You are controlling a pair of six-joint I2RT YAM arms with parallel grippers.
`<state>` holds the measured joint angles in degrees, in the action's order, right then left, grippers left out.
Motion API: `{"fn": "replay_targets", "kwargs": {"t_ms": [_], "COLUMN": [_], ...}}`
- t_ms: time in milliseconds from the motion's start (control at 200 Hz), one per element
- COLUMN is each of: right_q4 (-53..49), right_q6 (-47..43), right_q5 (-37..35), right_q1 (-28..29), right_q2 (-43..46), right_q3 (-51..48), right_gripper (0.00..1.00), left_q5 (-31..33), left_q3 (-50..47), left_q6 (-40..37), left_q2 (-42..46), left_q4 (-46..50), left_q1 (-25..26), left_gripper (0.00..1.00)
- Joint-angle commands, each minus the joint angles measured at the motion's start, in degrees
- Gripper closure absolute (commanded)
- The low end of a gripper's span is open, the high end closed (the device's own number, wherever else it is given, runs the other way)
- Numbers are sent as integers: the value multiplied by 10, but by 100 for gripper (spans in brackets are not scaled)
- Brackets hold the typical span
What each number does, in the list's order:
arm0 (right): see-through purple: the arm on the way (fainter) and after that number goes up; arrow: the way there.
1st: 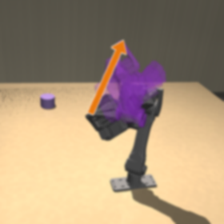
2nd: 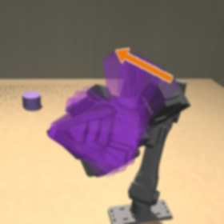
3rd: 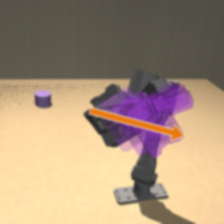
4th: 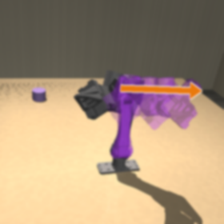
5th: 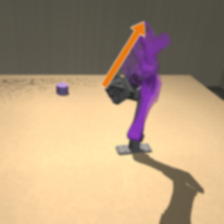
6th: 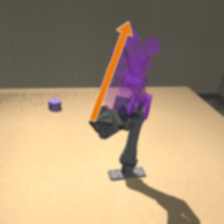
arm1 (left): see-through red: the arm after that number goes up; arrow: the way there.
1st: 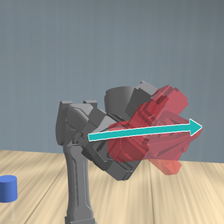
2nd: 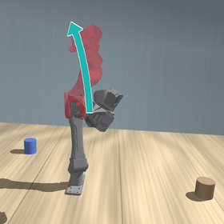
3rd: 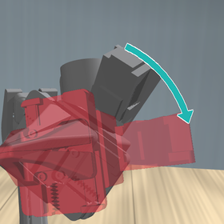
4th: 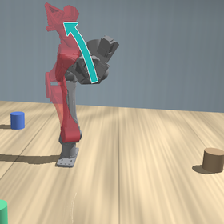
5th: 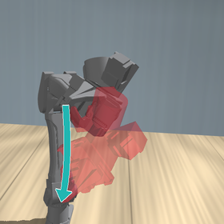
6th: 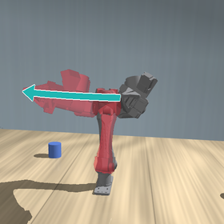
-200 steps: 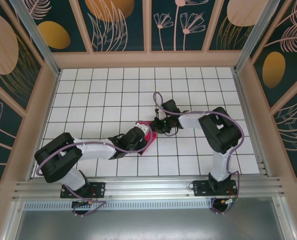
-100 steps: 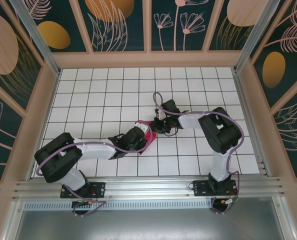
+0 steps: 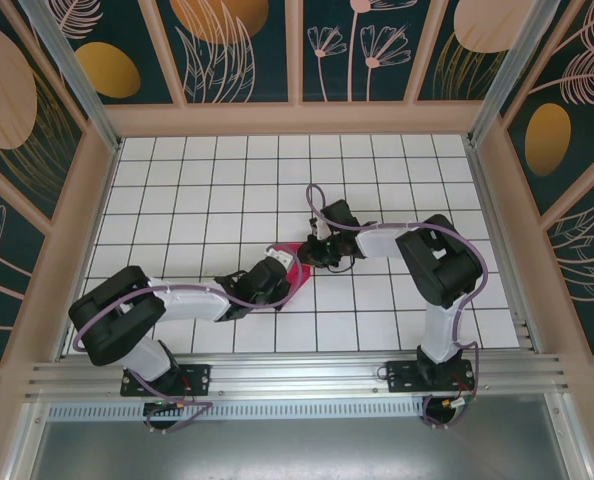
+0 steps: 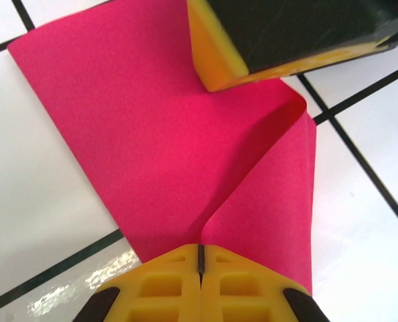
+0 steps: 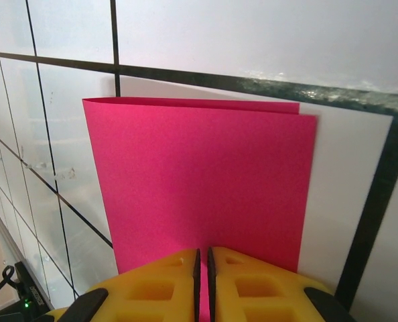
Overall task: Fold a paper plane with a square sheet of paper (pick it up from the middle)
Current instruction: Third fold the triangle at the center of the table.
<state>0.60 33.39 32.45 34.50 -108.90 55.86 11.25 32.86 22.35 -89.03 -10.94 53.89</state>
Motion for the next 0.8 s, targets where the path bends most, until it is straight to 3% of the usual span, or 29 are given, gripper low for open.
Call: {"fn": "replay_targets", "kwargs": {"t_ms": [0, 796], "right_q4": [-9, -6], "right_q6": [5, 4], "right_q5": [-11, -5], "right_q1": [6, 5], "right_q2": [7, 8], "right_q3": [-8, -14], "right_gripper": [85, 85], "left_q5": [16, 14], "left_q3": [-5, 13], "left_q6": [6, -13], "left_q2": [19, -32], "left_q4": [-19, -35], "left_q1": [-5, -5], "left_gripper": [100, 100]}}
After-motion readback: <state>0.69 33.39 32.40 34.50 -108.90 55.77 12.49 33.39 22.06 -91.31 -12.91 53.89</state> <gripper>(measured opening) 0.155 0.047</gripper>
